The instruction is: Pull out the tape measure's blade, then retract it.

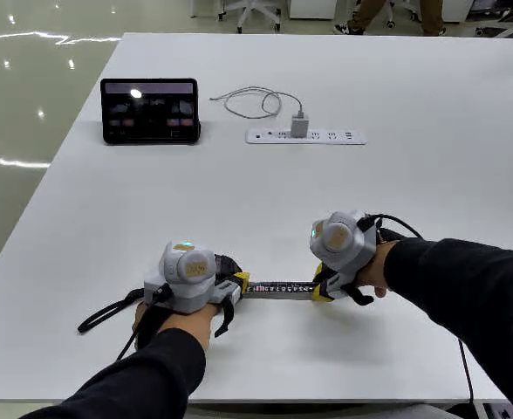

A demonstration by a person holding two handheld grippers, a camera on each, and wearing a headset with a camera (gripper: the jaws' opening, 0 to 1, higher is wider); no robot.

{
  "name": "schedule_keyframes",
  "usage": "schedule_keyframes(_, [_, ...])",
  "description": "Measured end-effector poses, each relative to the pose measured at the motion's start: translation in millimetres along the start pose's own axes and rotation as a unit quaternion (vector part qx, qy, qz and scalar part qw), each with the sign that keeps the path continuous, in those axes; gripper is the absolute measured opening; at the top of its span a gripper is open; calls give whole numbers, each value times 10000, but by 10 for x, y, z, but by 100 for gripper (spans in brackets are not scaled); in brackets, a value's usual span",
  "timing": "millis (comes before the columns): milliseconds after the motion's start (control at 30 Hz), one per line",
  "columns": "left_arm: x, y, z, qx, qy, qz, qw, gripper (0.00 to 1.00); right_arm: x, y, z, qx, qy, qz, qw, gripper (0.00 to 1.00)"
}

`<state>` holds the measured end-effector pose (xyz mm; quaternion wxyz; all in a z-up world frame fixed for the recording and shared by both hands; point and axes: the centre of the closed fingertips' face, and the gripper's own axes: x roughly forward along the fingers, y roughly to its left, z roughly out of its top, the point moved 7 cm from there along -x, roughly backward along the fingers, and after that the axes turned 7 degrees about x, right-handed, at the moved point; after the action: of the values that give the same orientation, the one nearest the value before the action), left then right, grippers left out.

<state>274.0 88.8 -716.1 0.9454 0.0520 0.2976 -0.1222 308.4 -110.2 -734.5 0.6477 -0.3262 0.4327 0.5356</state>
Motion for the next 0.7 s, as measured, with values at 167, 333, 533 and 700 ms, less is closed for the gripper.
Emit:
schedule_keyframes(167, [-1, 1, 0, 0, 3, -1, 10000, 58, 16, 11, 36, -37, -8, 20, 10000, 11])
schedule_keyframes(333, [-5, -1, 2, 6, -2, -5, 10000, 58, 34, 18, 62, -68, -123, 23, 9999, 11])
schedule_keyframes(533, [-7, -1, 3, -2, 18, -5, 10000, 58, 48, 18, 93, -100, -171, 42, 9998, 11])
schedule_keyframes(700, [-10, -3, 3, -10, 32, -3, 10000, 58, 54, 20, 114, -109, -194, 56, 9997, 11])
